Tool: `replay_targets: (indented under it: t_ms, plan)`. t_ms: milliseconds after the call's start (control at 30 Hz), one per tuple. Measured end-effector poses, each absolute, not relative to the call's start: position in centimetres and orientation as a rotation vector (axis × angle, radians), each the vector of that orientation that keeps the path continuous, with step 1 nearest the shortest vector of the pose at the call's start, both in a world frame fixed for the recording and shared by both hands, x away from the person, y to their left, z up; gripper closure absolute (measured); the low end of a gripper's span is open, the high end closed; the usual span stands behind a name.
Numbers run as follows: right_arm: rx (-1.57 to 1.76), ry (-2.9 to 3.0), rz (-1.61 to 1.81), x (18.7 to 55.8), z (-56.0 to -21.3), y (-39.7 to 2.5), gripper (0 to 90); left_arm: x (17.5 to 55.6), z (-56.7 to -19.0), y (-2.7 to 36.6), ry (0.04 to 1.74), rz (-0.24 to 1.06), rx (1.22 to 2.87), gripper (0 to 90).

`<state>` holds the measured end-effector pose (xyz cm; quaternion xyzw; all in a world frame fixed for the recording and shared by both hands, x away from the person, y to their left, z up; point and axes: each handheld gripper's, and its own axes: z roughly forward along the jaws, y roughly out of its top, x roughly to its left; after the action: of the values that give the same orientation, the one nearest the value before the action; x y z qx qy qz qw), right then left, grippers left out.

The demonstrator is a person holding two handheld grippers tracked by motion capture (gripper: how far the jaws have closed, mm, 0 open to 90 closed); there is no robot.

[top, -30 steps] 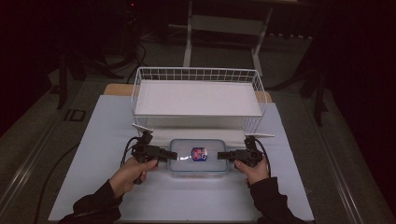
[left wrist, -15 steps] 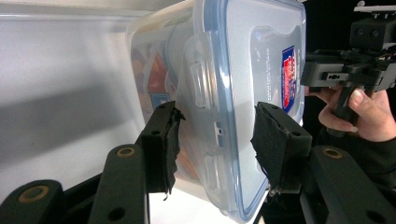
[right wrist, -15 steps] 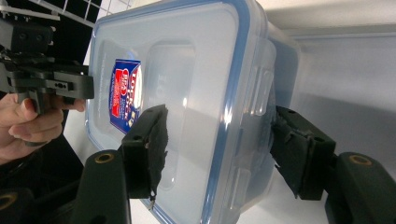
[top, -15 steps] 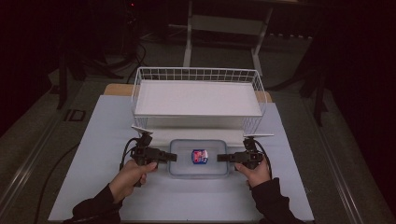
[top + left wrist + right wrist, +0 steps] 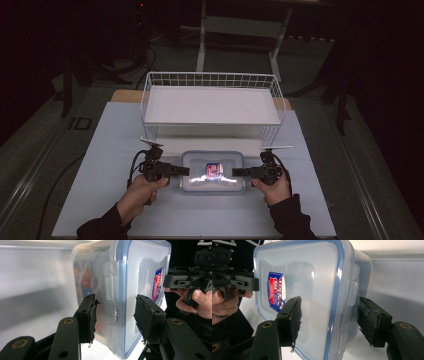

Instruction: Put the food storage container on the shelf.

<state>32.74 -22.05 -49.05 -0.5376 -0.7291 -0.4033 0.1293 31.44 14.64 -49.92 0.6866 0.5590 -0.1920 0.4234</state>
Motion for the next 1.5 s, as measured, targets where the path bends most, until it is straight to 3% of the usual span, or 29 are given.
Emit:
replay_targets:
  t_ms: [333,933,1500]
  plan:
    - [-1.566,-2.138,-1.179,32.9,-48.7,-21.8,34.2,31.3,-48.3,14.2,1.372,-0.385,1.757,52.2]
    - [-1.574,-2.205,-1.287,35.9,-45.2,-21.0,35.0,33.7,-46.8,15.0,1.324,-0.314,1.637,52.5]
    - [-1.652,-2.235,-1.358,37.2,-47.1,-20.9,34.5,35.6,-49.6,14.3,1.295,-0.230,1.604,51.6]
